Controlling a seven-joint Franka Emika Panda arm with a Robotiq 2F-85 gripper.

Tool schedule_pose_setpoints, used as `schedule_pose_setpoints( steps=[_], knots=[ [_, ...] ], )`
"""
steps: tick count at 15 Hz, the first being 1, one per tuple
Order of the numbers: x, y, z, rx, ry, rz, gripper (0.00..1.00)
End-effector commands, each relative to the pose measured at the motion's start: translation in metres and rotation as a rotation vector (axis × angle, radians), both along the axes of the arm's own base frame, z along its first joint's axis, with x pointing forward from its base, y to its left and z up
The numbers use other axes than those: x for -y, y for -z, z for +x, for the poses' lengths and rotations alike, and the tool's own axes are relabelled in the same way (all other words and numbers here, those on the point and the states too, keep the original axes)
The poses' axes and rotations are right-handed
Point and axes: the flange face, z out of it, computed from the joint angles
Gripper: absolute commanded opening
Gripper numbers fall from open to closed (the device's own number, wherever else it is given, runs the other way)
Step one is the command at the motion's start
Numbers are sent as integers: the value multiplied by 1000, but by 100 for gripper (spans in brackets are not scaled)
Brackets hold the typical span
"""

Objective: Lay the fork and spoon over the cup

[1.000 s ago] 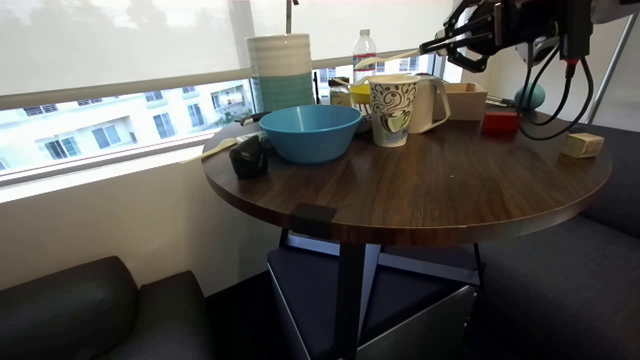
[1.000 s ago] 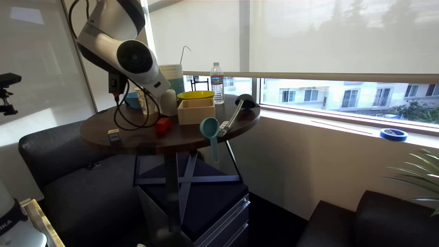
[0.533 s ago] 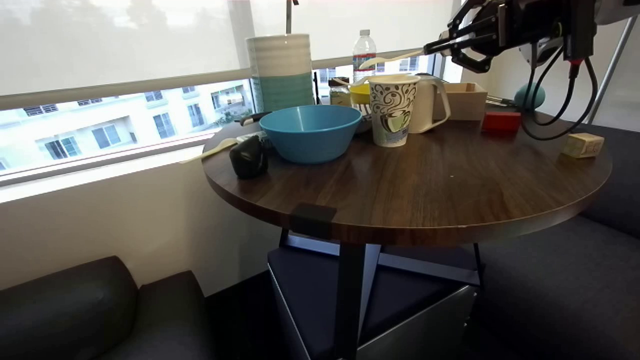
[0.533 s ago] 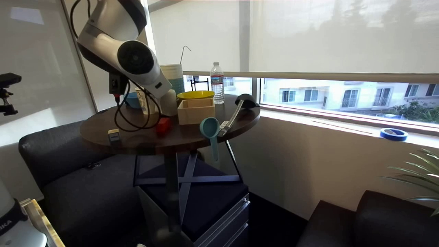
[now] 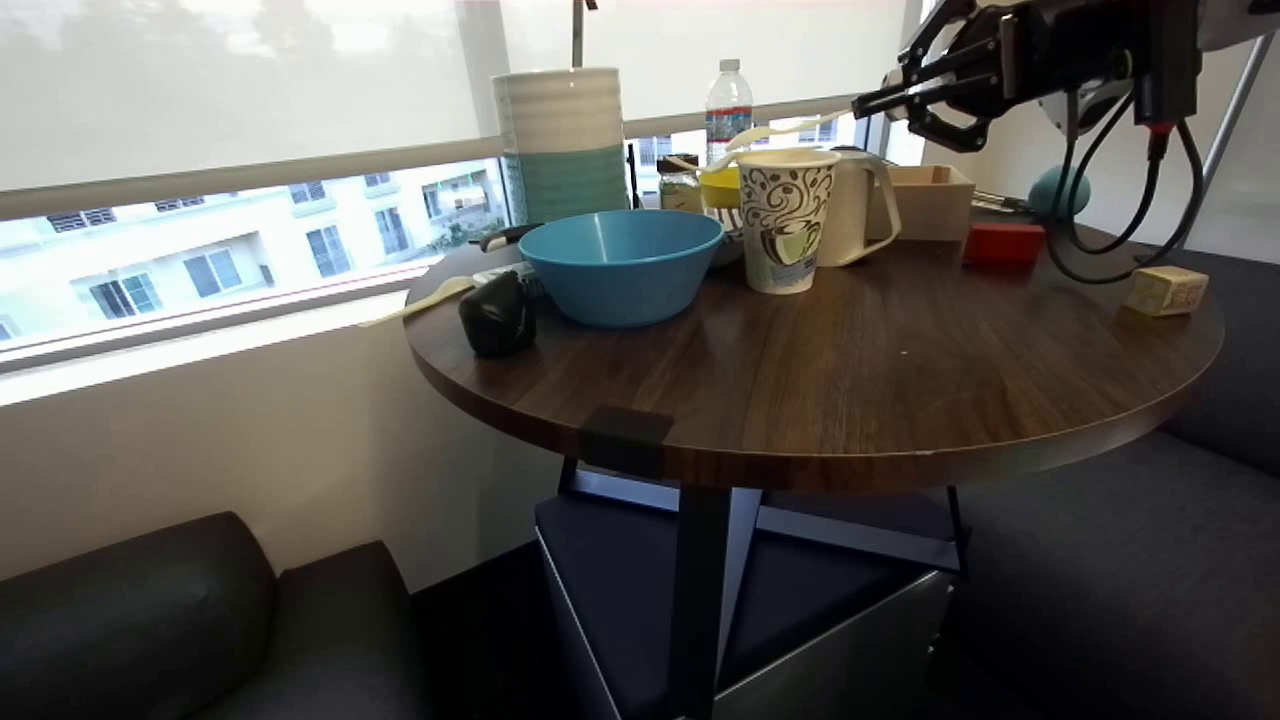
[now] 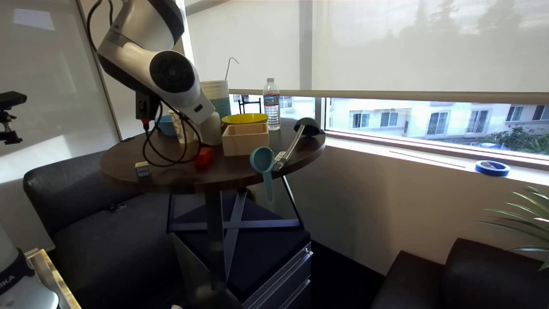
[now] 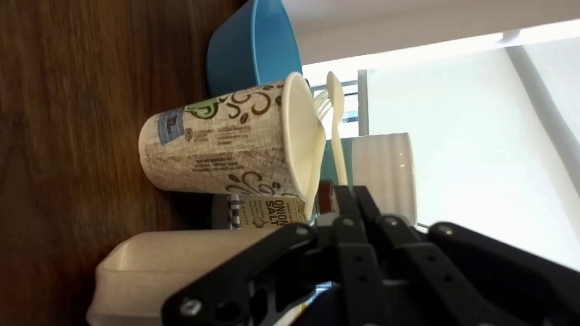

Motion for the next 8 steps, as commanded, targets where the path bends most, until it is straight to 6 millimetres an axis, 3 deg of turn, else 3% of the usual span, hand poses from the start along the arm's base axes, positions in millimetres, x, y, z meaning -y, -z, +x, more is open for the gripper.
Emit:
schedule_pose_setpoints(
  steps=[1, 8],
  knots=[
    [3, 2, -3, -32, -13, -6, 1],
    [4, 5, -2, -53, -2, -22, 1]
  ],
)
